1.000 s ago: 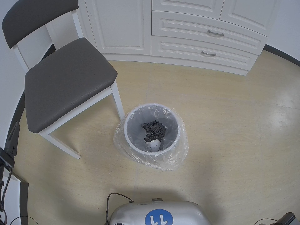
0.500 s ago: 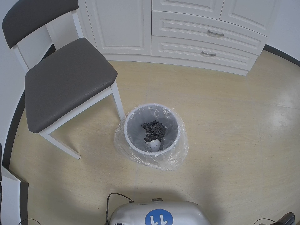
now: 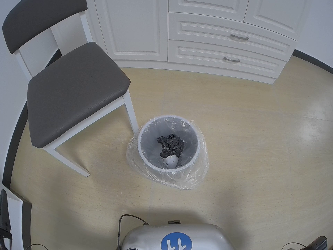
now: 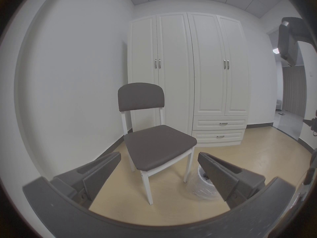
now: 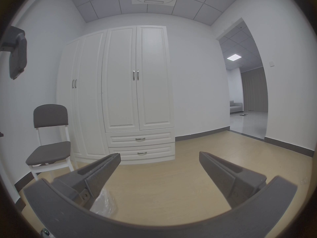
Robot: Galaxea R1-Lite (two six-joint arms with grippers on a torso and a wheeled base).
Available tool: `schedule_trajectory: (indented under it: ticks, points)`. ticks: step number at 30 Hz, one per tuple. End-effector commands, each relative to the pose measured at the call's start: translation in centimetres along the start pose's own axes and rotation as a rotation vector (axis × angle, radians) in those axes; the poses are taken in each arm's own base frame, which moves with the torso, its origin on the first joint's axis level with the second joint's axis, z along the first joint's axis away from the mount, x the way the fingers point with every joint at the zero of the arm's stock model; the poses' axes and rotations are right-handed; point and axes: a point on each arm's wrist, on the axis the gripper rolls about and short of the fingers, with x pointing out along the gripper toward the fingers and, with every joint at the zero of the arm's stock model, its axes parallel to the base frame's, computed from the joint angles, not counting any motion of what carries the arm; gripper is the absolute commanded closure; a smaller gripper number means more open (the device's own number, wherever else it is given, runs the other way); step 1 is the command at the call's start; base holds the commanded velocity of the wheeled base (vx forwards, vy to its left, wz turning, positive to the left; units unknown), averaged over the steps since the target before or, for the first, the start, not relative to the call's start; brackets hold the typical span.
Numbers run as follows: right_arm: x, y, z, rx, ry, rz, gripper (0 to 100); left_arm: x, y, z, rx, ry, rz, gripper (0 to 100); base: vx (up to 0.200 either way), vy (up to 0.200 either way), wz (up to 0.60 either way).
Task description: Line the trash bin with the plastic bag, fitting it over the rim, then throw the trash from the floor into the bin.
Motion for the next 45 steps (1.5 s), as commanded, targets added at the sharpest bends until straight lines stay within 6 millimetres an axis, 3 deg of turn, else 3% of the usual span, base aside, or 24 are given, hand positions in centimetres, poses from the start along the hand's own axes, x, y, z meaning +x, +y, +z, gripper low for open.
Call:
schedule_trajectory:
  ticks: [1, 7, 17, 23, 45]
  points:
    - [-0.2, 0.0, -0.6, -0.002, 0.007, 0.014, 0, -0.9, 0.0, -1.6, -0.003, -0.020, -0.003, 0, 0.000, 0.000, 0.00]
    - [-0.2, 0.0, -0.6, -0.004, 0.005, 0.011, 0, -0.6, 0.0, -4.9, 0.003, 0.043, 0.004, 0, 0.000, 0.000, 0.00]
    - [-0.2, -0.1, -0.5, -0.003, 0.001, -0.018, 0, -0.8, 0.0, -6.7, 0.000, 0.213, 0.011, 0, 0.000, 0.000, 0.00]
    - [-0.2, -0.1, -0.7, -0.014, 0.018, -0.025, 0, -0.8, 0.0, -6.8, -0.010, 0.226, 0.013, 0, 0.000, 0.000, 0.00]
    - [-0.9, -0.4, -4.3, -0.117, 0.374, 0.005, 0, -0.9, -0.2, -7.2, -0.016, 0.262, -0.050, 0, 0.000, 0.000, 0.00]
